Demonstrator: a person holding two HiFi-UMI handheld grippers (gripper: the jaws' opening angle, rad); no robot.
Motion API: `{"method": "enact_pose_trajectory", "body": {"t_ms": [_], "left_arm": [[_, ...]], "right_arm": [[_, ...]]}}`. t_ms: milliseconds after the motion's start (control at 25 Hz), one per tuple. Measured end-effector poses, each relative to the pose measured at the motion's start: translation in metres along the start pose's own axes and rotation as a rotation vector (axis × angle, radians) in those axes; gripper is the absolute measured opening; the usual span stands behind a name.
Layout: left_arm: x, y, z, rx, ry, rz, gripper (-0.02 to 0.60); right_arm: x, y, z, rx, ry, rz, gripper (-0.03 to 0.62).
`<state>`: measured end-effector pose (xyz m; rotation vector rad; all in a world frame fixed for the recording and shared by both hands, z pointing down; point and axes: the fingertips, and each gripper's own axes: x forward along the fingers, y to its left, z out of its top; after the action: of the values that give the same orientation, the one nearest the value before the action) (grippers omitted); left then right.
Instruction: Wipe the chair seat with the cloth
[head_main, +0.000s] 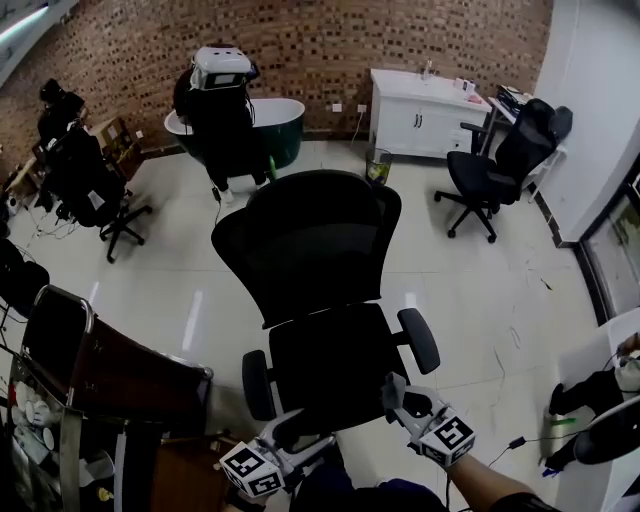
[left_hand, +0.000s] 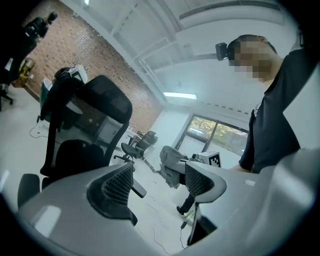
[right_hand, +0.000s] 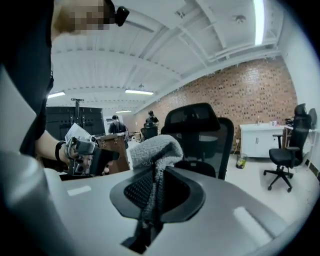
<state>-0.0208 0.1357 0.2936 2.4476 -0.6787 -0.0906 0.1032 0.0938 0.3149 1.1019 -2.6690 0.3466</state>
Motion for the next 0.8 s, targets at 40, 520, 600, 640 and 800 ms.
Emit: {"method": "enact_pose_trajectory", "body": {"t_ms": [40,520,600,640,800], "left_arm": [[-0.003,-0.015,0.001,0.020,-0.009,0.003,0.351],[-0.031,-0.211,-0.065,0.105,-0.102,0.069,0.350],[-0.033,-0.239,-0.083,0.101,-0.101,0.074,0.350],[-0.035,-0.251,-0.091,0.100,-0.103,0.077,0.350],[-0.049,-0.280,-0.098,0.118,-0.120,0.097,0.350]], "right_arm": [[-0.015,0.008,0.007,-0.012,-0.026,0.010,0.031],[-0.206,0.099,0.017,-0.086,-0.171,0.125,0.031],[-0.237,0.114,0.008,-0.078,-0.171,0.151,0.031],[-0.251,0.122,0.003,-0.077,-0.170,0.162,0.031],[-0.287,0.149,0.001,-0.073,-0.175,0.207,0.031]]}}
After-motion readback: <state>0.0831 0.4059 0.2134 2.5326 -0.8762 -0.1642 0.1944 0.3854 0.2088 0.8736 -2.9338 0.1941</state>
